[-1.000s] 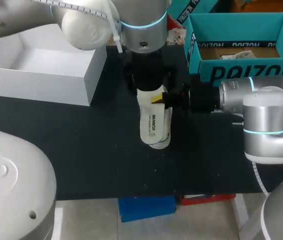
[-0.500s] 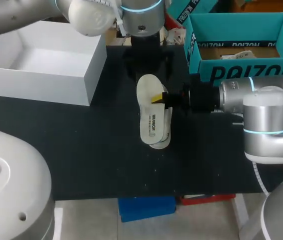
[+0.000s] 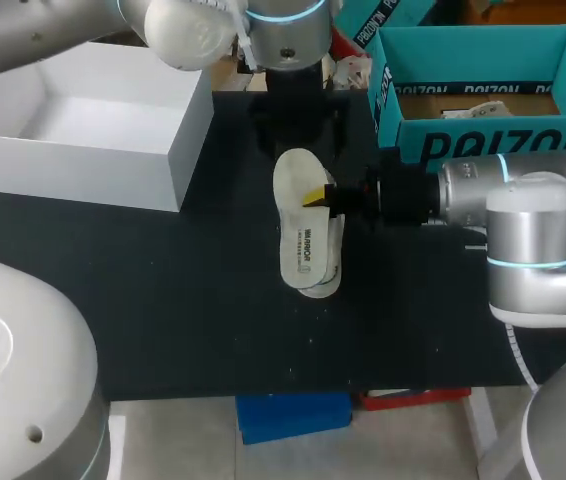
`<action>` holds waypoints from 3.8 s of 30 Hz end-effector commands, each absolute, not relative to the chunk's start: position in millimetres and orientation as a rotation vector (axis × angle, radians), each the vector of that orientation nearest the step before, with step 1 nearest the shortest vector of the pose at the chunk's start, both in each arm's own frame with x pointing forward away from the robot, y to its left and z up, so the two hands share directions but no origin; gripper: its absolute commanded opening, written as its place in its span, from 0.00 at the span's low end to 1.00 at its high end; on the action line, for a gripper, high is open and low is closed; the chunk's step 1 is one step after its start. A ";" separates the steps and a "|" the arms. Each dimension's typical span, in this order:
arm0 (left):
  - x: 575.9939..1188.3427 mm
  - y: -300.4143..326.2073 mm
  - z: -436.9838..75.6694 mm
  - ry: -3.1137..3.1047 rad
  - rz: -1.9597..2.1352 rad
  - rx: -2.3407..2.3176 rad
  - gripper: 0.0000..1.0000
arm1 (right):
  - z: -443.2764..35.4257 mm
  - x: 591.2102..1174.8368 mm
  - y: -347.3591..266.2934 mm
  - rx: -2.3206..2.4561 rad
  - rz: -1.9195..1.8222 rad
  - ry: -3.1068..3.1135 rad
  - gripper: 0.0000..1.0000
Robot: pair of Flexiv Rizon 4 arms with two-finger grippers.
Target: Take the shoe out of the shoebox, open the shoe tongue, remove and reinsert the insole, then place the shoe into the shoebox
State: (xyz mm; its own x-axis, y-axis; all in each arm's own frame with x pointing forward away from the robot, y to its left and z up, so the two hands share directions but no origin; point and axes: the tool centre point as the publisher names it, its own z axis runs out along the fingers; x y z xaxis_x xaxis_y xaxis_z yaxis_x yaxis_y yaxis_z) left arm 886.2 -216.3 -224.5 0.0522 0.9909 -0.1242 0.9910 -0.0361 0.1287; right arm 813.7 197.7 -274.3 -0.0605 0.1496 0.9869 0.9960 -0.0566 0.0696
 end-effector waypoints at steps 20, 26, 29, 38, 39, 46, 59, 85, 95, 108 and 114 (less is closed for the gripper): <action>770.5 -197.9 -230.9 2.031 -0.028 2.151 1.00 | -274.7 813.4 199.5 -1.337 -1.232 -1.337 0.00; 751.8 -191.2 -233.7 2.033 -0.037 2.142 1.00 | -274.7 813.4 199.5 -1.337 -1.232 -1.337 0.00; 746.2 -188.7 -234.6 2.024 -0.037 2.137 1.00 | -274.7 813.4 199.5 -1.337 -1.232 -1.337 0.00; 739.0 -179.5 -227.9 1.791 -0.358 1.887 1.00 | -274.7 813.4 199.5 -1.337 -1.232 -1.337 0.00; 739.8 -178.0 -227.7 1.760 -0.369 1.857 1.00 | -274.7 813.4 199.5 -1.337 -1.232 -1.337 0.00; 744.3 -163.7 -224.1 1.559 -0.642 1.560 1.00 | -274.7 813.4 199.5 -1.337 -1.232 -1.337 0.00; 754.0 -152.9 -223.2 1.113 -1.259 1.205 1.00 | -274.7 813.4 199.5 -1.337 -1.232 -1.337 0.00; 755.5 -155.3 -229.0 0.755 -1.656 1.000 1.00 | -274.7 813.4 199.5 -1.337 -1.232 -1.337 0.00; 754.5 -154.6 -247.1 0.887 -1.271 1.017 1.00 | -274.7 813.4 199.5 -1.337 -1.232 -1.337 0.00; 763.5 -140.5 -260.0 0.977 -1.183 1.014 1.00 | -274.7 813.4 199.5 -1.337 -1.232 -1.337 0.00; 764.6 -143.1 -262.1 0.981 -1.179 1.055 1.00 | -274.7 813.4 199.5 -1.337 -1.232 -1.337 0.00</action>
State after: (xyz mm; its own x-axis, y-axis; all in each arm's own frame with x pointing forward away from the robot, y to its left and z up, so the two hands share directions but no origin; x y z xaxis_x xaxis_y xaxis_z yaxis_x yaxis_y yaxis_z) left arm 767.0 -141.2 -264.5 0.1300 -0.2394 -0.9622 0.9913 0.0495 0.1216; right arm 814.1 198.6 -274.9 -0.0602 0.1483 0.9871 0.9959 -0.0575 0.0694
